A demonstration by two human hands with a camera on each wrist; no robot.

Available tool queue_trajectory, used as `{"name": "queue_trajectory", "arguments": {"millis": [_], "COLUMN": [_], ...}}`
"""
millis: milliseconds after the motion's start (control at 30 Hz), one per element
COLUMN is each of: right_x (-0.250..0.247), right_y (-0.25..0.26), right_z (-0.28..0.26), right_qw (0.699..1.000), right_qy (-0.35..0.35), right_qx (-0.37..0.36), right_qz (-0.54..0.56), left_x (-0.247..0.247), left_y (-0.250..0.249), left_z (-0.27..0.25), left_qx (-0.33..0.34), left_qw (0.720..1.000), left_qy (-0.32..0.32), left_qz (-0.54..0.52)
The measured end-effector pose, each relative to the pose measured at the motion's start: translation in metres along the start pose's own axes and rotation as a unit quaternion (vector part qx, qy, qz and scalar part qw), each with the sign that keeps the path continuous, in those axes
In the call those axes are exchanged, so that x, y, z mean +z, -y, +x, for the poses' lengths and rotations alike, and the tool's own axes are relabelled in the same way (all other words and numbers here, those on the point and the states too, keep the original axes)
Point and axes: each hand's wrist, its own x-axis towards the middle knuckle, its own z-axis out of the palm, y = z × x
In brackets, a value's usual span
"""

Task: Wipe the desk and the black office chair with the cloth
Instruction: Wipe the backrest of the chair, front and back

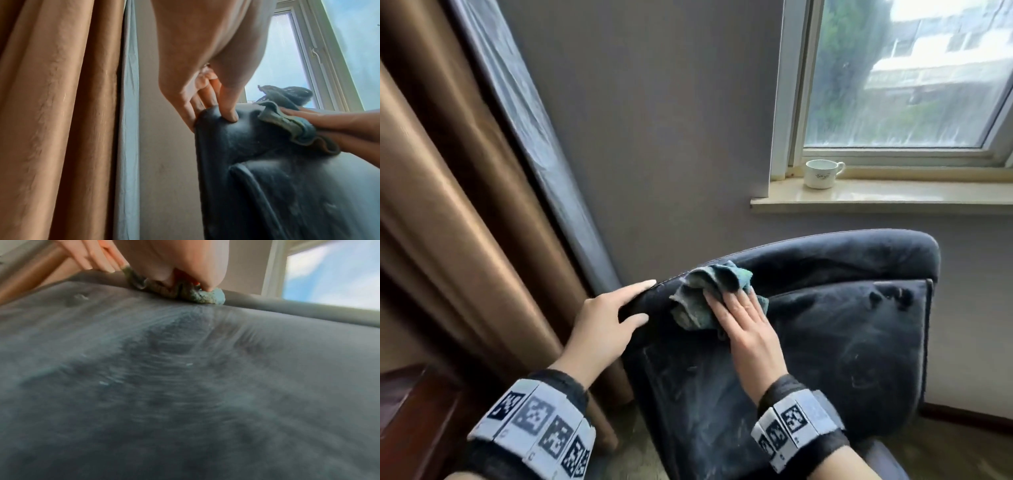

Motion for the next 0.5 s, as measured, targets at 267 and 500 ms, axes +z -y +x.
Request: {"name": "queue_trajectory", "arguments": {"millis": [267,500], "right_x": [0.014,-0.023], "right_y": [0.049,-0.034], "right_z": [0.013,0.020], "right_qw": [0.997,0.969], "right_qy": [0.059,-0.068], "right_qx": [-0.058,0.216], "right_qz": [0.005,-0.102], "left_x": [0.008,0.011], "left_y": [-0.011,-0.016], "left_z": [0.011,0.015], "left_qx": [-0.026,-0.010], "left_qw": [0.999,0.999], "left_qy": [-0.004,-0.003], "left_qz": [0.037,0.031]}}
